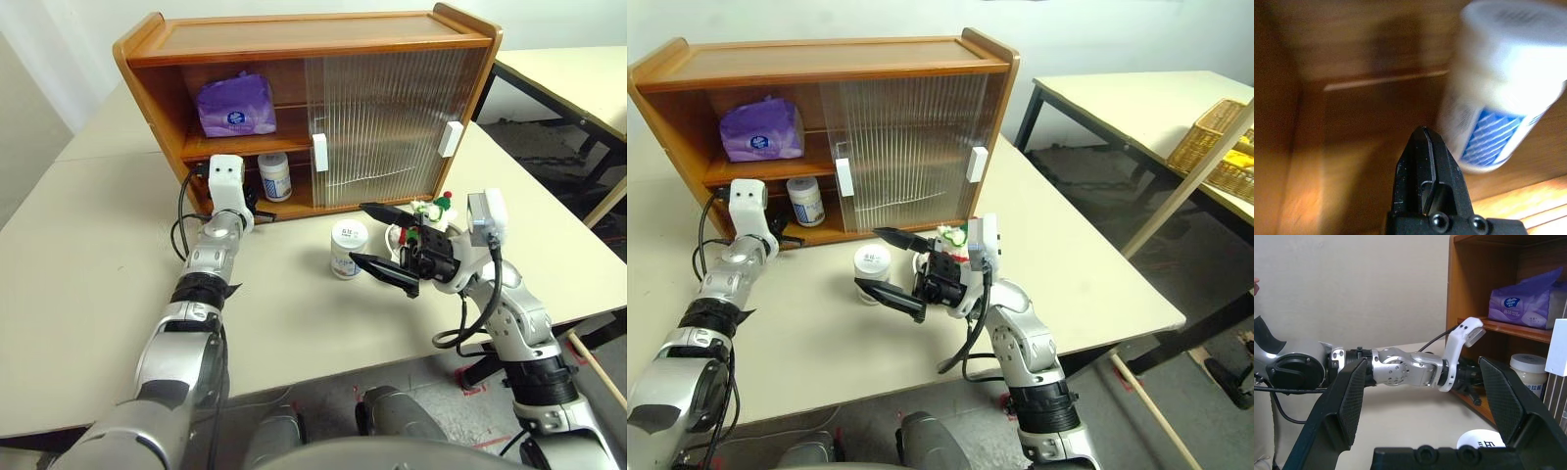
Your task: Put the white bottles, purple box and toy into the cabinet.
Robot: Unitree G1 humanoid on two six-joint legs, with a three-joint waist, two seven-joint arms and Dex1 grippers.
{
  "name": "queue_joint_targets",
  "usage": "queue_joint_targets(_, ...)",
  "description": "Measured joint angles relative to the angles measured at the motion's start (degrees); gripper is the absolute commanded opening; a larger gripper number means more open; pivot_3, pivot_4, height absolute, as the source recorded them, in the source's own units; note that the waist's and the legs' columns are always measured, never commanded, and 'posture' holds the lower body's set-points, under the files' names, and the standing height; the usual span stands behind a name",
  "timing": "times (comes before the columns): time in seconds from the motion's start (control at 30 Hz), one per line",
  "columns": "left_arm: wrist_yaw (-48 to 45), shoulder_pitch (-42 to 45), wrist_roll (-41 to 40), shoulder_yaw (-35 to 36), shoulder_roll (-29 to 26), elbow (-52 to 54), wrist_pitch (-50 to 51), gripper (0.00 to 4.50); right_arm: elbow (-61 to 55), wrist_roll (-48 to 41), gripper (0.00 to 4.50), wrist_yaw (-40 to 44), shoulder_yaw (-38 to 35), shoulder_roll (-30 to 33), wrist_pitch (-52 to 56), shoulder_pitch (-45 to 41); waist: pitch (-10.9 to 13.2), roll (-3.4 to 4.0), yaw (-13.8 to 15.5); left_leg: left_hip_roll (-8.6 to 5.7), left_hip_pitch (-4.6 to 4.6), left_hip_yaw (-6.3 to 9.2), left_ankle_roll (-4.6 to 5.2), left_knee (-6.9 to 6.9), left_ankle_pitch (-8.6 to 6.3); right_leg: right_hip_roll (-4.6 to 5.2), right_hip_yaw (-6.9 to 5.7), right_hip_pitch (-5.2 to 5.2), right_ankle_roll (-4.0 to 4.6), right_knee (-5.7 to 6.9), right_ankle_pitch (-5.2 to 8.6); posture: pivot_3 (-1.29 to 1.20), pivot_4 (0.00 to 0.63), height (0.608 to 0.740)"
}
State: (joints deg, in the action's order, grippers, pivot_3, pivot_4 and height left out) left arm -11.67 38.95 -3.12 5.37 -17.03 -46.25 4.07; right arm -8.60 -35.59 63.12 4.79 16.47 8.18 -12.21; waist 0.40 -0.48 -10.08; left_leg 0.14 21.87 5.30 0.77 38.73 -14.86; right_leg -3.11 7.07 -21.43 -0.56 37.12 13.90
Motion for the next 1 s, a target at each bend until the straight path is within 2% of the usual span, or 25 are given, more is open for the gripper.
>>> queue_joint_targets(0.43,-5.04,0.97,0.22,-1.40,2.46,-2.49,-1.17,0.01,-0.19,0.00,4.50,-0.40,0.02,-0.01,0.00,0.01,0.00,0.00,-0.17,-0.02,0.00,-0.02,0.01,0.01,0.00,-0.01,-0.01,0.01,-0.26,0.00,0.14,-0.26,0.000,0.740)
queue_joint_targets(1.0,-7.27,1.04,-1.36,-0.66,3.68,-2.51,-1.16,0.01,-0.54,0.00,4.50,-0.65,0.05,0.00,0.00,0.26,0.00,0.00,-0.66,-0.03,0.00,-0.03,0.01,0.02,0.00,-0.01,-0.01,0.03,-0.33,0.00,0.17,-0.26,0.000,0.740)
